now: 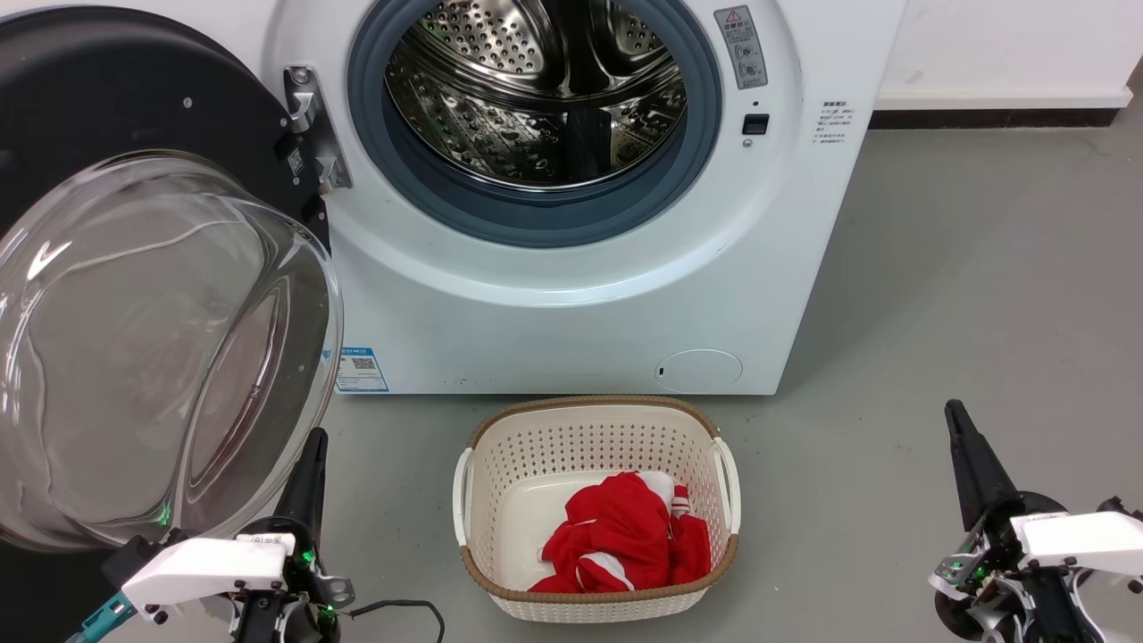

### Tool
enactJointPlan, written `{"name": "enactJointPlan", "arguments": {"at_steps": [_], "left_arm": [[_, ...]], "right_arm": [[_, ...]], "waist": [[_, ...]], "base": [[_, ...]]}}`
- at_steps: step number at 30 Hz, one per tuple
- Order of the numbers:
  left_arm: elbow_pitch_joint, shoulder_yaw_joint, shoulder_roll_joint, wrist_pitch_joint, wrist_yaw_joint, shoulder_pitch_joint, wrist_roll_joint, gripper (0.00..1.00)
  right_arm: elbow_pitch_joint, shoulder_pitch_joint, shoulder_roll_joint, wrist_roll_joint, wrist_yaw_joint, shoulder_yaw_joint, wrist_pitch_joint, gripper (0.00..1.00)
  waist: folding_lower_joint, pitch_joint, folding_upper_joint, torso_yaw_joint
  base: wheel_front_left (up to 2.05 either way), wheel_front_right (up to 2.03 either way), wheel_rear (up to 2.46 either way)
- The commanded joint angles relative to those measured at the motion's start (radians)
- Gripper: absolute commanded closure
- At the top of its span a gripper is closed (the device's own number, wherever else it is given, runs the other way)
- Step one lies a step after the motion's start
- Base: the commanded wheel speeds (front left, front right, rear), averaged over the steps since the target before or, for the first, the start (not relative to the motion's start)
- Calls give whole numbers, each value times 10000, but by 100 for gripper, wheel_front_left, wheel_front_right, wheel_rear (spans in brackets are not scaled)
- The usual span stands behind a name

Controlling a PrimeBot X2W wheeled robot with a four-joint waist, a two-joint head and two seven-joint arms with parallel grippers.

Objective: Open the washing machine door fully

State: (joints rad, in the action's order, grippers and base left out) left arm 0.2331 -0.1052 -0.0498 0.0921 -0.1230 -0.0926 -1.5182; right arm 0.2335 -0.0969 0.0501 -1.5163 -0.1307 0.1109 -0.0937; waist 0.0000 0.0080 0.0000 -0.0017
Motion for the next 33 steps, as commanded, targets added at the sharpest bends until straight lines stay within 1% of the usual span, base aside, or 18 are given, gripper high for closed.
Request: {"name": "enactJointPlan", "arguments": {"at_steps": [1, 13, 33], "left_arm": [[36, -46, -8, 46, -44, -168, -156, 100], [152, -120, -7, 267, -104, -216, -991, 100], [142, -113, -7, 253, -102, -205, -954, 100]], "right_arm": [[32, -92, 1, -174, 1, 15, -56, 100], [140, -187, 1, -1028, 0, 34, -228, 100], [132, -173, 1, -987, 0, 34, -228, 100]], "waist": [[0, -4, 0, 2], [0, -49, 0, 17], [0, -49, 0, 17]], "base": [[0, 0, 0], [0, 0, 0], [0, 0, 0]]}}
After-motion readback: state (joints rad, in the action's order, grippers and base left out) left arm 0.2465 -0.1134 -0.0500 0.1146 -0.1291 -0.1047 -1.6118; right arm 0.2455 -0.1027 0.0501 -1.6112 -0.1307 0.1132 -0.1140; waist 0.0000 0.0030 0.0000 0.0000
